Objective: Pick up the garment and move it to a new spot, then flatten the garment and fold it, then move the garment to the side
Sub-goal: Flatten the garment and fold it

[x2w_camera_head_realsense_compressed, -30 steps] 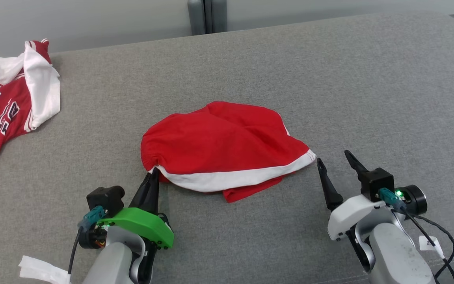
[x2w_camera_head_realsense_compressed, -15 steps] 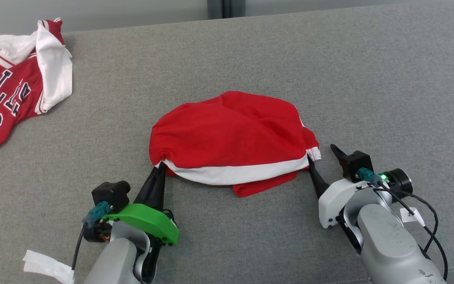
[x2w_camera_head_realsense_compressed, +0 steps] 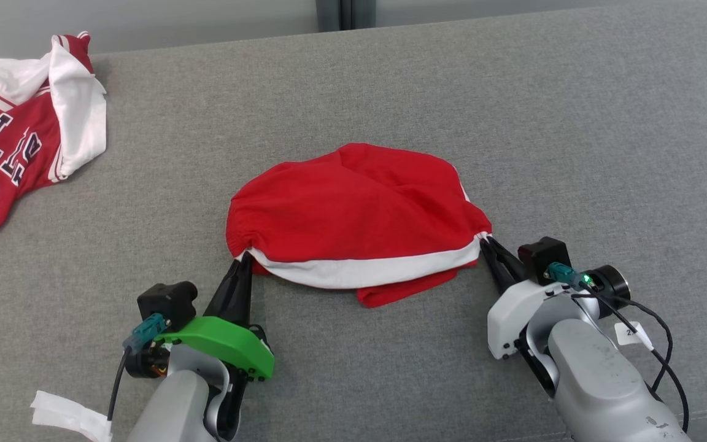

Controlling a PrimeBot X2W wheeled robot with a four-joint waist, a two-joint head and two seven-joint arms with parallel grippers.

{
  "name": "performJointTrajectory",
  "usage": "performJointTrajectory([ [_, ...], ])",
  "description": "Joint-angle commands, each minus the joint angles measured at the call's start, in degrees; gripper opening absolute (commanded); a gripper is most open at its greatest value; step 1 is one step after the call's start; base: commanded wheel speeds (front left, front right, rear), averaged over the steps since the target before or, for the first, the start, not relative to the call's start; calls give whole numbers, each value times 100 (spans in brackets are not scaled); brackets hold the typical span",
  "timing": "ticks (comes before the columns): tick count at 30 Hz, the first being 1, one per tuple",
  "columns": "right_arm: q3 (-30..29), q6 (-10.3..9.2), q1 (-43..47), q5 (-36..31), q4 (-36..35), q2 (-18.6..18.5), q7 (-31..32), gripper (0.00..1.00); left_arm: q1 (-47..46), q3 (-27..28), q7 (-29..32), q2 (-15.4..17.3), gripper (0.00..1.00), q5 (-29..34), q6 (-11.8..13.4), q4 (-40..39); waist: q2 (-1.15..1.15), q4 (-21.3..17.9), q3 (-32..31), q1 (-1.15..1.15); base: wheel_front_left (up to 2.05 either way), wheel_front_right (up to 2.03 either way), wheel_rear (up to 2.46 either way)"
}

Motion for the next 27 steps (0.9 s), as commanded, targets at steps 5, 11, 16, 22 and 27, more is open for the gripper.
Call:
performJointTrajectory([
  [5, -99, -8, 21, 229, -362, -41, 1, 0, -96, 92, -21, 18, 0, 81, -9, -122, 0, -23, -53, 0, 0, 0, 0],
  [11, -311, -8, 282, 571, -1303, -96, 1, 0, -69, 203, -21, 43, 0, 268, -12, -612, 0, -73, -278, 0, 0, 0, 0],
  [16, -473, -8, 570, 755, -2372, -201, 1, 0, 7, 179, -21, 176, 0, 229, -14, -1282, 0, -154, -542, 0, 0, 0, 0],
  [22, -696, -8, 924, 715, -3940, -300, 1, 0, 151, 83, 68, 565, 0, 149, -16, -2448, 0, -293, -931, 0, 0, 0, 0],
  [27, -903, -8, 1183, 576, -5253, -345, 1, 0, 277, 133, 531, 922, 0, 46, 11, -3864, 0, -446, -1240, 0, 0, 0, 0],
])
